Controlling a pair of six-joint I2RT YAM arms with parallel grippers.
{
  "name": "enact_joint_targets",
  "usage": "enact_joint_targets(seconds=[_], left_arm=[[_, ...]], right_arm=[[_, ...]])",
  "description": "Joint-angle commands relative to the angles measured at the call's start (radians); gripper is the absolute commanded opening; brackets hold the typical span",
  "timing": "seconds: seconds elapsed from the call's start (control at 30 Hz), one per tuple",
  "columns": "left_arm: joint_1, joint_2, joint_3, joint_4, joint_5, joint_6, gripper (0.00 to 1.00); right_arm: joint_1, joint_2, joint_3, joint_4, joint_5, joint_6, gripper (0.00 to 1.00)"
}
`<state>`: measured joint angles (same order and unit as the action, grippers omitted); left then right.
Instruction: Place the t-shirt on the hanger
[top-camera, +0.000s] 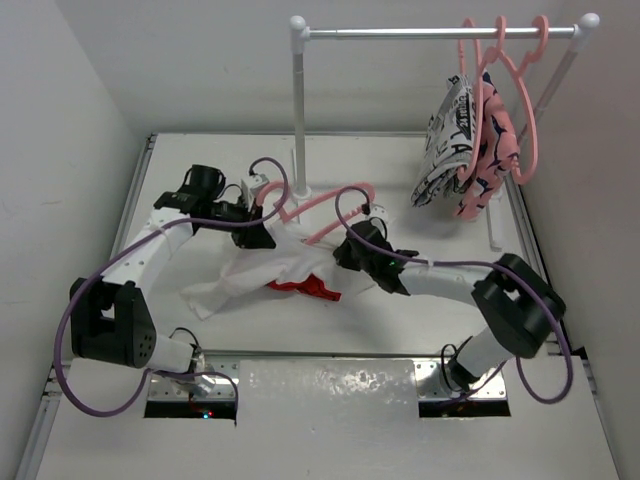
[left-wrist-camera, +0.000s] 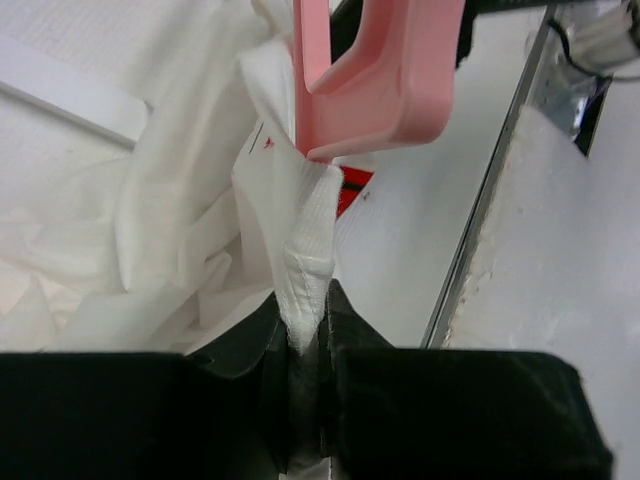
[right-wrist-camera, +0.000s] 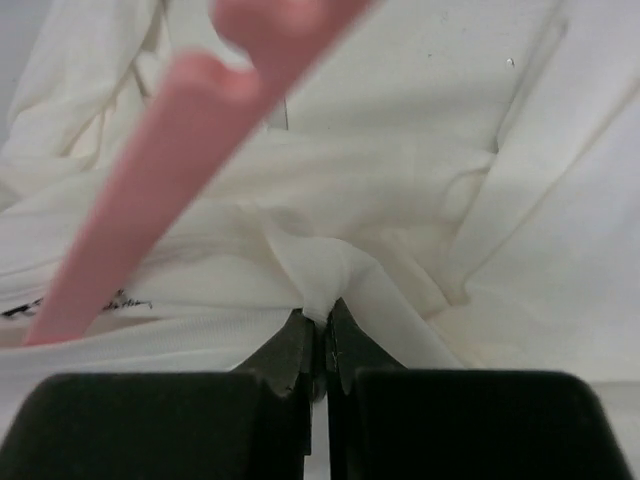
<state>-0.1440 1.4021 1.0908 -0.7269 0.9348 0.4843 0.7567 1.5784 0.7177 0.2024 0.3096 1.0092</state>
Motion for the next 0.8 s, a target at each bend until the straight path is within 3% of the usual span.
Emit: enact_joint_targets(seconds=[0.0,0.27,0.4,0.53,0.77], left_arm=[[0.017,-0.057,0.024,-0.120,-0.008,0.253,0.00],[0.017,-0.071,0.009,-0.387,-0.031,0.647,0.00],[0.015,-0.089,-0.020,-0.330,-0.175,0.605,0.00],[0.011,-0.110,-0.064,-0.284,-0.289,0.605,0.00],[-0.016,-0.121,-0.103,-0.293,-0.338,0.631,0.00]], right_arm=[[-0.013,-0.105,-0.079,0.005,0.010,-0.106,0.00],[-0.088,-0.259,-0.221,-0.040,0.005,-0.064,0.00],[-0.142,-0.299,-0.244,-0.050,0.017,-0.073,0.00],[-0.142,-0.310,-0.169,-0.144,0.052,-0.184,0.00],[-0.143,-0.323,-0.140,-0.153,0.081,-0.231,0.00]])
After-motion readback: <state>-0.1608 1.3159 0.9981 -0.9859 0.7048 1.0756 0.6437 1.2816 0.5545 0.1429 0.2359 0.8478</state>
